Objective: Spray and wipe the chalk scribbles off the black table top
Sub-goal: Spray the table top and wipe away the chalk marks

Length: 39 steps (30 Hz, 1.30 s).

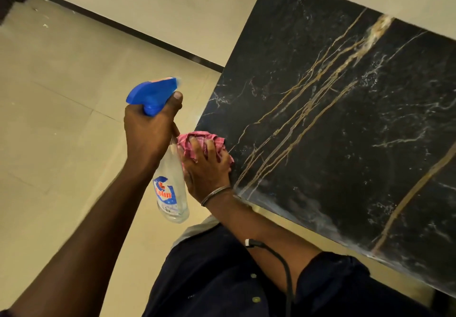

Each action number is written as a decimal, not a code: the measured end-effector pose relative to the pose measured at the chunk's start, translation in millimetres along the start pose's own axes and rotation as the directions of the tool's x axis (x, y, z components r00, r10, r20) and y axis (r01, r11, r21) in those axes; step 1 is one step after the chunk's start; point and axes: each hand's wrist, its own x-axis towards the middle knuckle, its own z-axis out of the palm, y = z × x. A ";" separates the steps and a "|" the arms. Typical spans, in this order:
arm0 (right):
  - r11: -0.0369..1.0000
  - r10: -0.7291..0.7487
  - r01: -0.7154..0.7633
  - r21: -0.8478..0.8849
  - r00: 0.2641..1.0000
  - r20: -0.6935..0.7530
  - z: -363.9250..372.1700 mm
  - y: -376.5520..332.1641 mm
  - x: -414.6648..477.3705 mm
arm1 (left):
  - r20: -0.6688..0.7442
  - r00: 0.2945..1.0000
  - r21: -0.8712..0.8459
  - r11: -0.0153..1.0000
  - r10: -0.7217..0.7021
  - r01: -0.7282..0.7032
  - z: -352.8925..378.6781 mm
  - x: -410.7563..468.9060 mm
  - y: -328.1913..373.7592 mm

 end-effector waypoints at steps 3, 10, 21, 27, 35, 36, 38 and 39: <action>0.999 -0.015 0.015 0.032 1.000 -0.002 2.6 -2.5 -6.8 | 0.012 1.000 0.010 1.000 -0.011 0.011 -0.7 -12.0 -3.9; 0.999 -0.021 0.023 0.034 0.999 -0.039 -3.8 17.1 11.3 | 0.042 0.999 -0.005 1.000 -0.017 0.018 -0.9 -24.2 -9.9; 0.923 0.371 -0.372 -0.092 0.928 -0.037 -51.9 128.9 173.2 | 0.175 0.984 -0.037 0.999 0.023 -0.016 -5.0 10.4 -7.3; 0.860 0.509 -0.505 -0.070 0.858 0.070 -82.7 159.1 231.3 | 0.241 0.964 -0.053 0.993 0.111 -0.102 -23.3 31.8 -3.2; 0.856 0.499 -0.497 -0.145 0.866 -0.025 -46.9 66.2 141.0 | 0.302 0.935 -0.086 0.982 0.186 -0.167 -49.8 51.9 -9.0; 0.859 0.495 -0.494 -0.133 0.868 -0.030 -38.8 48.2 123.7 | 0.313 0.930 -0.085 0.981 0.193 -0.175 -52.3 52.7 -10.9; 0.861 0.493 -0.492 -0.126 0.870 -0.032 -24.5 13.7 88.9 | 0.343 0.917 -0.085 0.979 0.205 -0.187 -56.8 51.2 -15.0; 0.863 0.491 -0.491 -0.119 0.871 -0.029 -17.9 -1.5 72.9 | 0.359 0.909 -0.084 0.977 0.212 -0.194 -58.8 49.1 -17.4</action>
